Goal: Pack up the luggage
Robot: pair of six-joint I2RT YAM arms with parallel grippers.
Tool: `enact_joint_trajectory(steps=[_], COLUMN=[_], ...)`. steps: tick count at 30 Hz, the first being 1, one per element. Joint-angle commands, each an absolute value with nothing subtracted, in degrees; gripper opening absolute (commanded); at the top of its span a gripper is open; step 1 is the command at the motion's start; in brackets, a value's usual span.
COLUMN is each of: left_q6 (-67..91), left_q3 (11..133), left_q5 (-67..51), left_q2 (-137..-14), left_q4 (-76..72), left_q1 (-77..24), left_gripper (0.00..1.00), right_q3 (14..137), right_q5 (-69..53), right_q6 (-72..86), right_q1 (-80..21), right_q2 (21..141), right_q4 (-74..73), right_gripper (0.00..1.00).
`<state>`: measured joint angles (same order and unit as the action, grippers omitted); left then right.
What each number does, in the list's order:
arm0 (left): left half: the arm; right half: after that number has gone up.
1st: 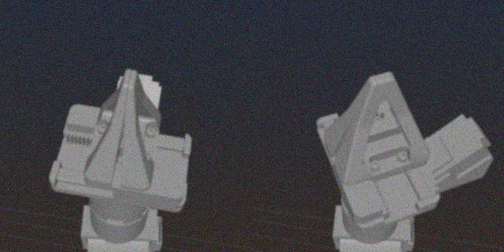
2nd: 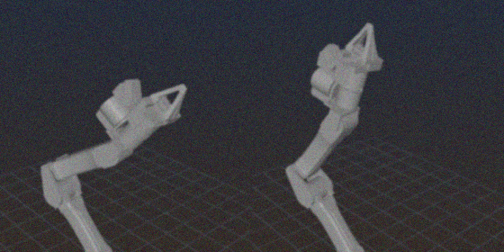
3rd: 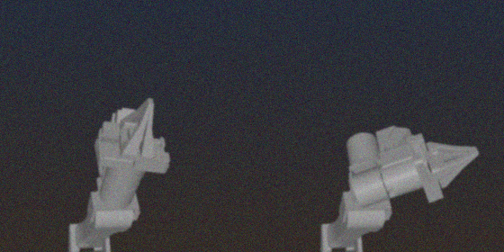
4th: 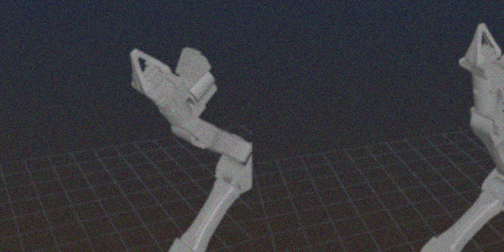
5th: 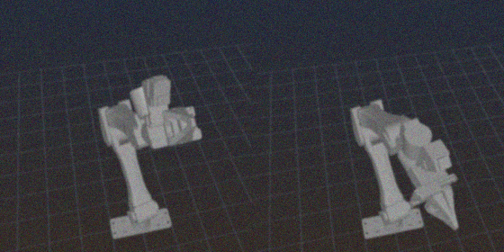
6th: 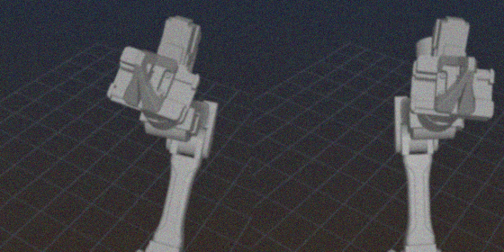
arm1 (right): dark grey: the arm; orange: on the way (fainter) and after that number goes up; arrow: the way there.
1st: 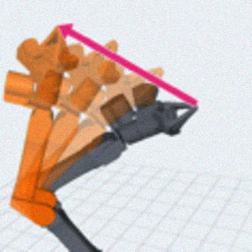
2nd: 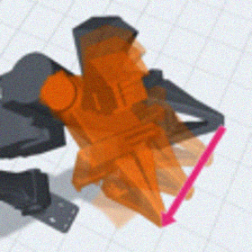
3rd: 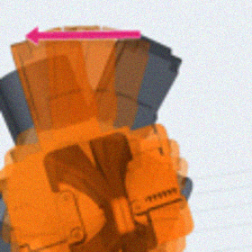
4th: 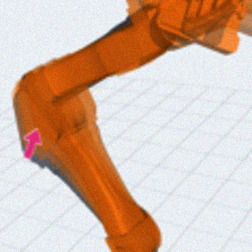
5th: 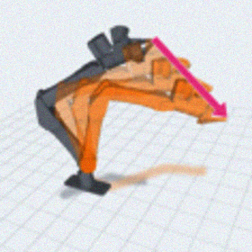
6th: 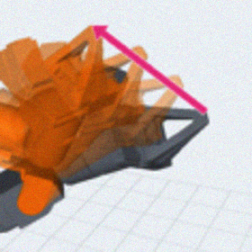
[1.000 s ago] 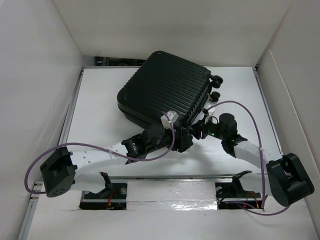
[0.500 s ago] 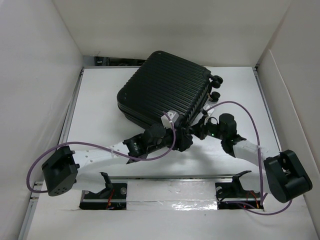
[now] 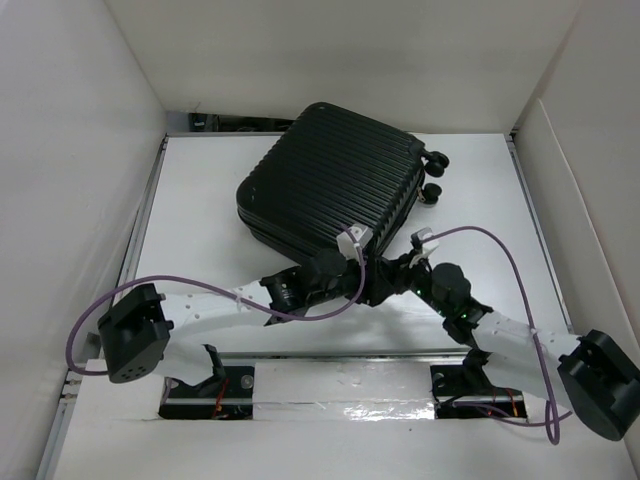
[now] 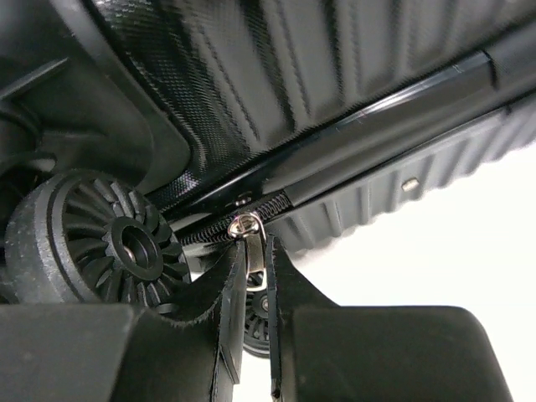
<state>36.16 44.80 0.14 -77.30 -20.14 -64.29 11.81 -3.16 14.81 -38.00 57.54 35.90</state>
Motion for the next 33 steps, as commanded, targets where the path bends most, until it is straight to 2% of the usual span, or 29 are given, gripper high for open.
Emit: enact_joint_trajectory(steps=[1, 8, 13, 15, 20, 25, 28, 31, 33], left_q6=[35.4, 35.1, 33.8, 33.7, 34.3, 35.6, 35.1, 34.4, 33.6], left_q3=[51.8, 56.1, 57.6, 58.0, 54.1, 46.5, 47.0, 48.9, 50.9], left_q5=[4.4, 9.4, 13.5, 13.5, 12.1, 14.3, 14.9, 14.2, 12.1], left_q2=[-79.7, -82.5, -82.6, -82.9, -79.6, -73.3, -72.4, -73.6, -75.8], left_q4=[-29.0, -31.4, -32.3, -30.9, -28.5, -29.2, -27.4, -27.0, -25.4], left_q1=[-62.8, -61.0, -59.0, -58.5, -58.4, -58.4, -58.4, -57.9, -57.9], left_gripper=[0.5, 0.49, 0.49, 0.49, 0.57, 0.58, 0.58, 0.59, 0.59], right_q3=[8.2, 9.2, 10.1, 10.5, 14.8, 18.5, 21.6, 24.2, 22.7], right_q5=[3.9, 22.5, 29.3, 28.4, 15.2, -8.6, -18.5, -25.9, -26.5], right_q6=[19.6, 23.5, 25.8, 24.3, 16.3, 10.9, 10.0, 11.2, 13.2], right_q1=[-48.3, -65.6, -67.3, -64.6, -52.9, -31.1, -22.5, -20.3, -20.3], right_q2=[55.3, 57.5, 60.6, 60.9, 58.7, 58.4, 61.0, 64.2, 66.0], right_q4=[42.1, 43.3, 41.8, 41.8, 35.0, 35.4, 36.3, 38.1, 41.8], right_gripper=[0.0, 0.0, 0.0, 0.0, 0.0, 0.0, 0.0, 0.0, 0.0])
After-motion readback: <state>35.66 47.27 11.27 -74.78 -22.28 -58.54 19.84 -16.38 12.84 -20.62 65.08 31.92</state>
